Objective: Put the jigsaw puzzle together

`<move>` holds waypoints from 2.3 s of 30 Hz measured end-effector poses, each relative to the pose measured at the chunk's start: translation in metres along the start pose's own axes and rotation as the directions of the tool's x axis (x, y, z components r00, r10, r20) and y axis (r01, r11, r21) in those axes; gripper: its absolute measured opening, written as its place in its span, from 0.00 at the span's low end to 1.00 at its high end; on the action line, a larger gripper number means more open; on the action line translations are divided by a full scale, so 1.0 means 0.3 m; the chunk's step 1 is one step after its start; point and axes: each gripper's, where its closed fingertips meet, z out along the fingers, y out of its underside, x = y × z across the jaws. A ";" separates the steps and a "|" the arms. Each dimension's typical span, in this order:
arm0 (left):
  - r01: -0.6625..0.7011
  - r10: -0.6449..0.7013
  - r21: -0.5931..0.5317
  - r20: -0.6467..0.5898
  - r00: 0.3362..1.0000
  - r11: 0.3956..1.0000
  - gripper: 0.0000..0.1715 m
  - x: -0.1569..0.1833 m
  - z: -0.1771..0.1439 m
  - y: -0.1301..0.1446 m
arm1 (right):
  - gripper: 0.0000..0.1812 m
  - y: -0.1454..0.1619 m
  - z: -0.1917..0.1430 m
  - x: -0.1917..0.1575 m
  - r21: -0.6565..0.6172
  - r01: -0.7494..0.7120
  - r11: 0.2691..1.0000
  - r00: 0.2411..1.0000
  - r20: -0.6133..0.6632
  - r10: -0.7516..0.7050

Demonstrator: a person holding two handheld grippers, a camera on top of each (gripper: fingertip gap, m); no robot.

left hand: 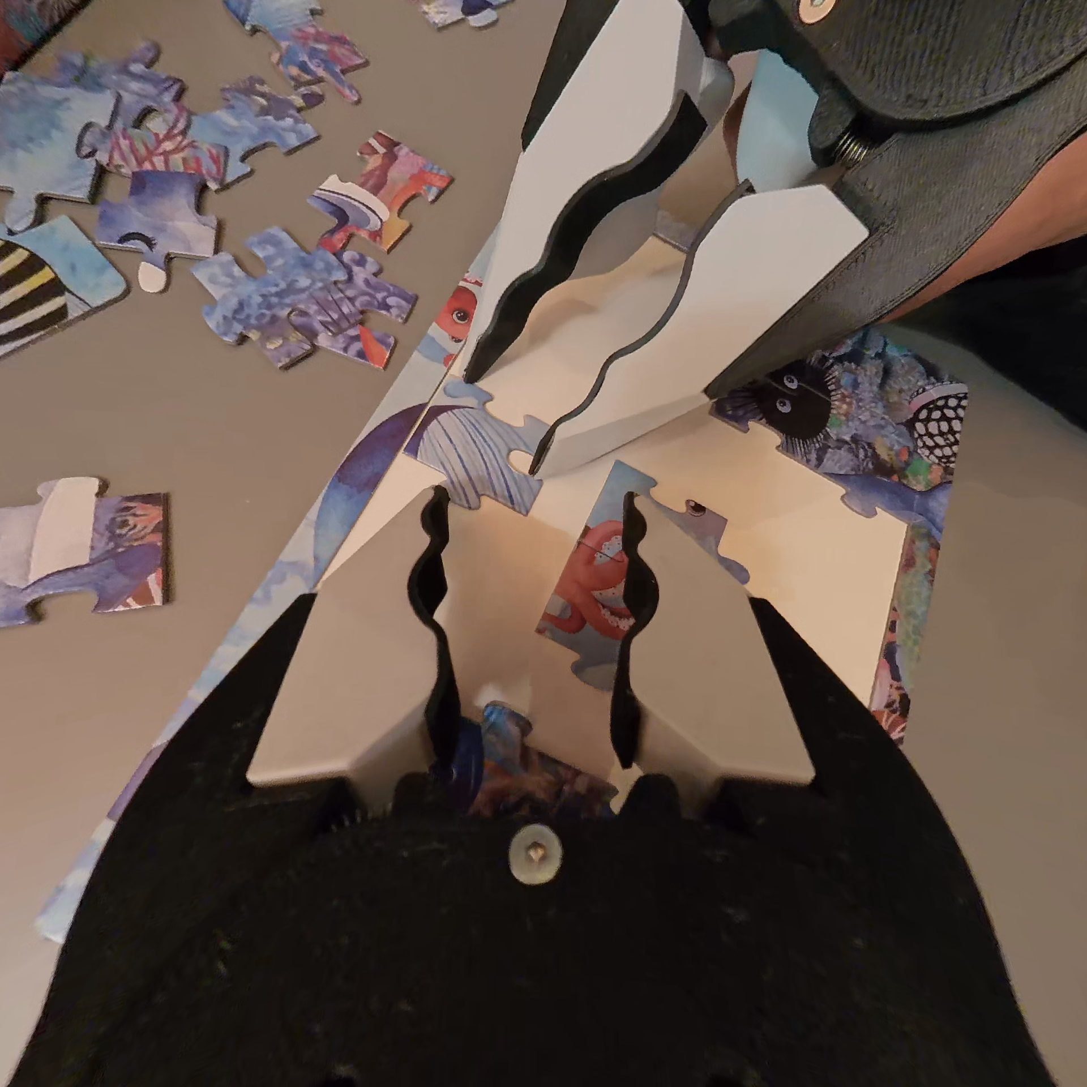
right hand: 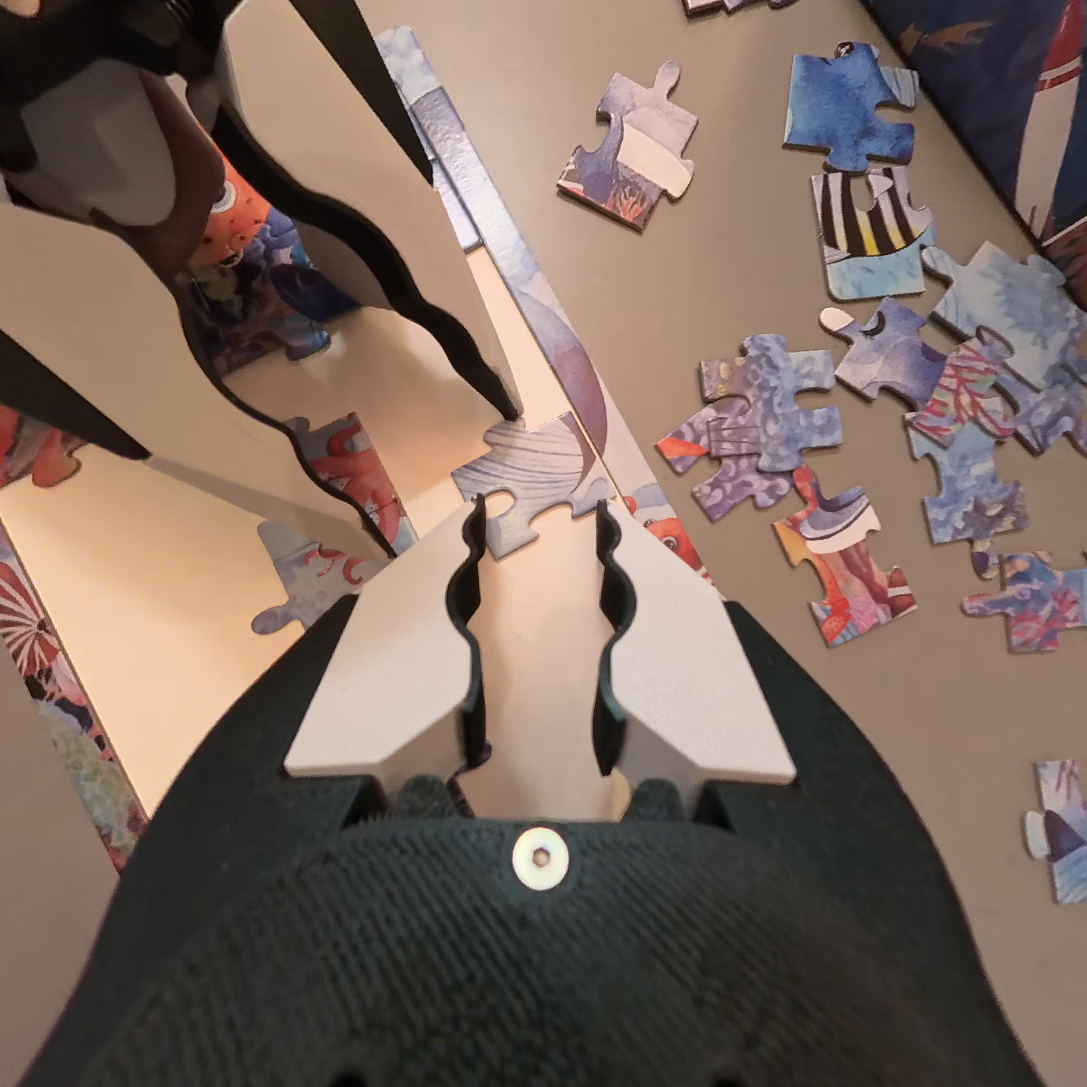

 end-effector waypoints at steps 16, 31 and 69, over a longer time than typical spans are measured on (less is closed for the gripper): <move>-0.025 0.024 0.019 0.028 0.999 1.000 0.33 -0.003 -0.010 -0.003 | 0.16 -0.009 0.002 0.014 0.027 0.004 1.000 1.000 -0.018 -0.003; -0.047 0.042 0.061 0.070 0.997 0.997 0.32 -0.019 -0.032 -0.020 | 0.23 -0.021 0.002 -0.020 0.038 0.171 0.984 0.985 -0.026 -0.170; -0.030 0.030 -0.002 0.043 0.999 1.000 0.39 -0.010 0.001 0.006 | 0.25 -0.020 0.002 -0.003 0.018 0.140 0.990 0.989 -0.059 -0.139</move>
